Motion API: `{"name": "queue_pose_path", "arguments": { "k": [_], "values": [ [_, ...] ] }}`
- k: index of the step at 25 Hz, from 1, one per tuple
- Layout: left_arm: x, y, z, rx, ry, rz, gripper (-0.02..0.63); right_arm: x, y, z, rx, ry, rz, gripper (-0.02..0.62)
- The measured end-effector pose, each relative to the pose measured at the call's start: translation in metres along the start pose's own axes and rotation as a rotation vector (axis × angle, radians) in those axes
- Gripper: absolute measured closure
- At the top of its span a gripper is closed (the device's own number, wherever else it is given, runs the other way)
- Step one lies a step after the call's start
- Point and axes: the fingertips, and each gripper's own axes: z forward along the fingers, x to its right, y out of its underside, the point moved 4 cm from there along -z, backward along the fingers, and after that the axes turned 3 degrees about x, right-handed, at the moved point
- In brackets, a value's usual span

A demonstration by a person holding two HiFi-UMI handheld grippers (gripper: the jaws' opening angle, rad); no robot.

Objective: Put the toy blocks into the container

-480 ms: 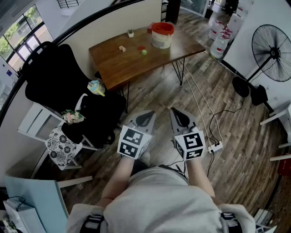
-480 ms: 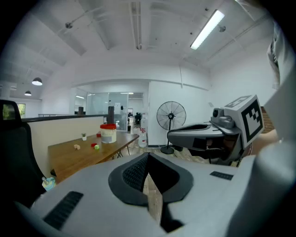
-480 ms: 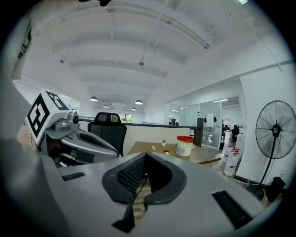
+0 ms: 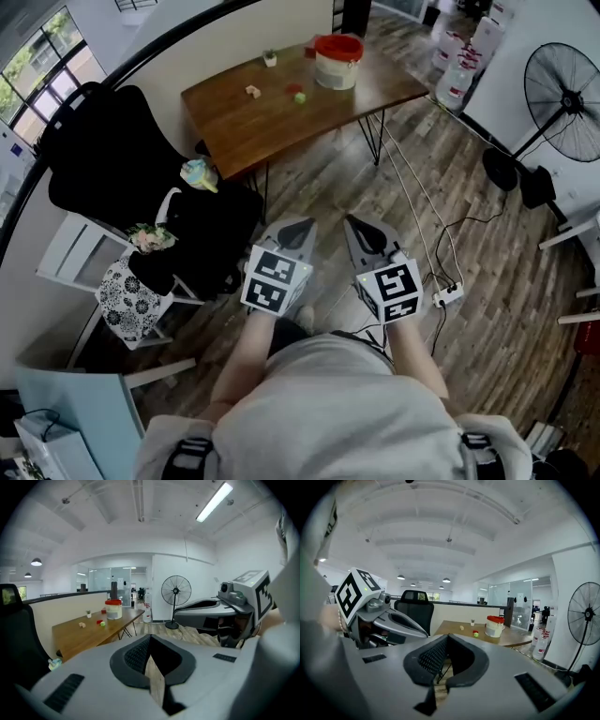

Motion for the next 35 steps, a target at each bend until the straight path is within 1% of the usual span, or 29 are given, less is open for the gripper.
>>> {"name": "queue_pose_path", "arguments": {
  "k": [2, 6, 8, 10, 12, 13, 14, 15, 17, 21, 23, 27, 29, 31, 35],
  "values": [
    [-0.003, -0.001, 0.001, 0.020, 0.017, -0.009, 0.594, 0.000, -0.003, 0.004, 0.024, -0.001, 0.008, 0.584],
    [-0.010, -0.012, 0.000, 0.116, 0.065, -0.016, 0.591, 0.003, -0.012, 0.010, 0.108, 0.017, 0.055, 0.584],
    [-0.017, -0.016, 0.001, 0.157, 0.057, -0.025, 0.591, 0.006, -0.013, 0.015, 0.106, 0.033, 0.050, 0.584],
    [-0.026, -0.019, 0.004, 0.176, 0.050, -0.030, 0.589, 0.008, -0.011, 0.022, 0.092, 0.036, 0.039, 0.584],
    [-0.033, -0.020, 0.008, 0.170, 0.052, -0.026, 0.588, 0.008, -0.008, 0.030, 0.078, 0.029, 0.039, 0.536],
    [-0.037, -0.020, 0.010, 0.164, 0.051, -0.020, 0.587, 0.008, -0.007, 0.034, 0.070, 0.026, 0.040, 0.488],
    [-0.041, -0.020, 0.012, 0.159, 0.049, -0.014, 0.561, 0.007, -0.006, 0.038, 0.062, 0.026, 0.041, 0.478],
    [-0.047, -0.020, 0.013, 0.155, 0.046, -0.008, 0.521, 0.006, -0.005, 0.042, 0.056, 0.025, 0.039, 0.465],
    [-0.057, -0.020, 0.016, 0.147, 0.042, 0.000, 0.475, 0.005, -0.005, 0.051, 0.044, 0.015, 0.030, 0.424],
    [-0.073, -0.017, 0.022, 0.117, 0.043, 0.013, 0.358, 0.003, -0.001, 0.067, -0.004, -0.030, 0.024, 0.295],
    [-0.080, -0.015, 0.023, 0.097, 0.039, 0.020, 0.336, 0.004, 0.003, 0.072, -0.025, -0.023, 0.031, 0.269],
    [-0.094, -0.001, 0.025, 0.052, 0.014, 0.033, 0.251, 0.002, 0.011, 0.079, -0.050, -0.002, 0.030, 0.238],
    [-0.100, 0.007, 0.027, 0.041, 0.006, 0.009, 0.217, 0.001, 0.015, 0.083, -0.062, -0.002, 0.025, 0.228],
    [-0.105, 0.013, 0.031, 0.028, 0.003, -0.015, 0.185, 0.006, 0.016, 0.086, -0.058, 0.015, 0.042, 0.224],
    [-0.117, 0.015, 0.043, 0.023, -0.018, -0.038, 0.183, 0.028, 0.021, 0.100, -0.021, 0.048, 0.105, 0.224]
  ]
}}
